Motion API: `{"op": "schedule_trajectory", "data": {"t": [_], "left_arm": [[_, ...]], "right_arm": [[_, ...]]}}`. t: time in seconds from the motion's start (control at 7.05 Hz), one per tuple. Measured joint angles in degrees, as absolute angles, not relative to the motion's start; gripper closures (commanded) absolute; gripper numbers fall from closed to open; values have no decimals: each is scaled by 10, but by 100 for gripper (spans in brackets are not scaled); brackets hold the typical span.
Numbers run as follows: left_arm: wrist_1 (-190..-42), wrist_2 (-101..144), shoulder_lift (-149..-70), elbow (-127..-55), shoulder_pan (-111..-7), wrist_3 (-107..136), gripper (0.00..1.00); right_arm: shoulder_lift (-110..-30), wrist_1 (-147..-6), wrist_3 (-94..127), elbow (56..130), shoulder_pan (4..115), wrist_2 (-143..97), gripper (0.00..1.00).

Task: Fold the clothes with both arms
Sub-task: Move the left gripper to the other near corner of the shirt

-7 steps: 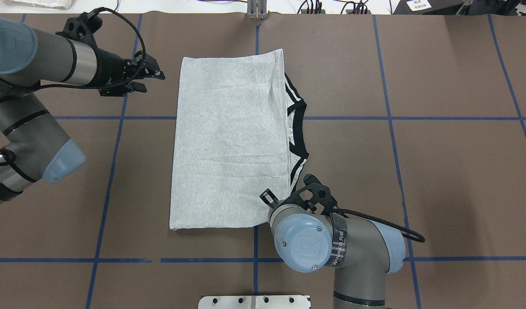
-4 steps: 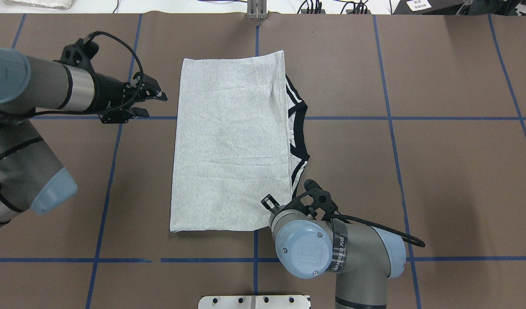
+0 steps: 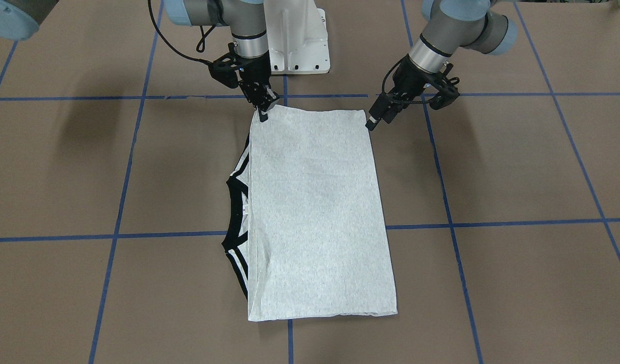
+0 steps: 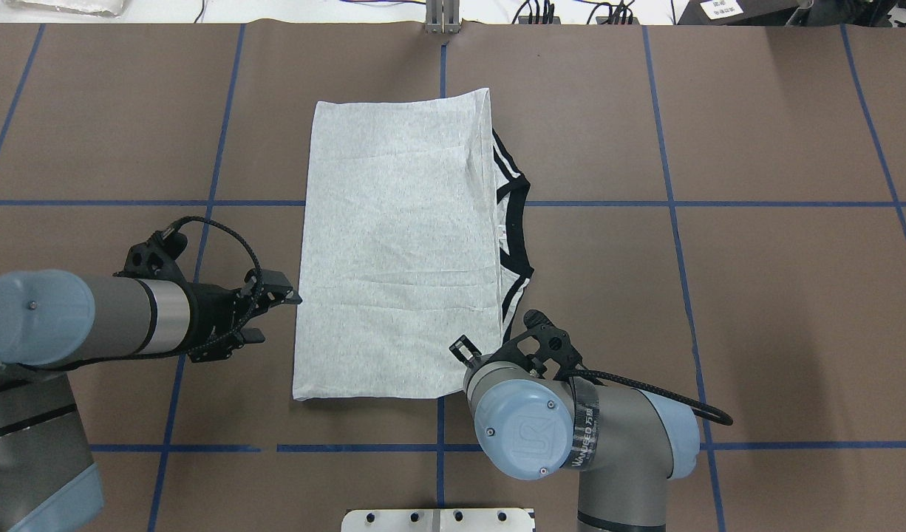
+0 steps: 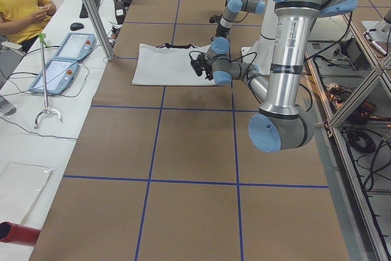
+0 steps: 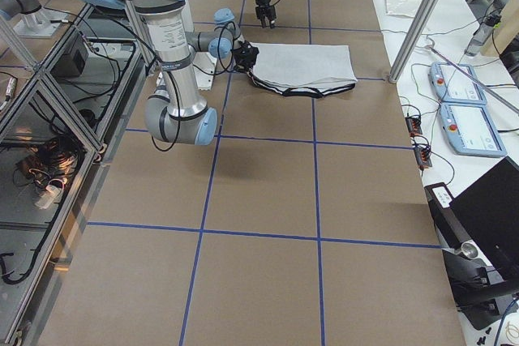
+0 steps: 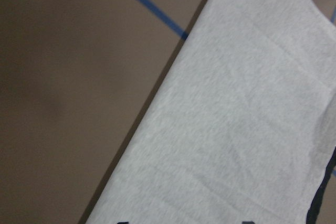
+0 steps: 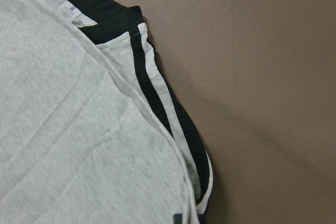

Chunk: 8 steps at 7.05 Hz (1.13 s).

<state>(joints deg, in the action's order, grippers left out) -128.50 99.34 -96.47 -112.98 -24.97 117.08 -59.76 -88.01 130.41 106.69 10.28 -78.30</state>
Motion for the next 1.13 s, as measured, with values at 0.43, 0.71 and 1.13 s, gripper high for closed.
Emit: {"op": "schedule_trajectory", "data": {"t": [0.43,0.71,1.13], "left_arm": [[-1273,961,-962,-1113,-186,1225,14],[-1273,958,-976,-1096,-176,1232,21],[-1273,958,-988,-1078,-168,1233,42]], "right_arm": [[-601,-879,1303,1067,102,-783,100],[-601,-880,1303,1068,101,-782,100],[-601,-880,1303,1069,101,-781,100]]}}
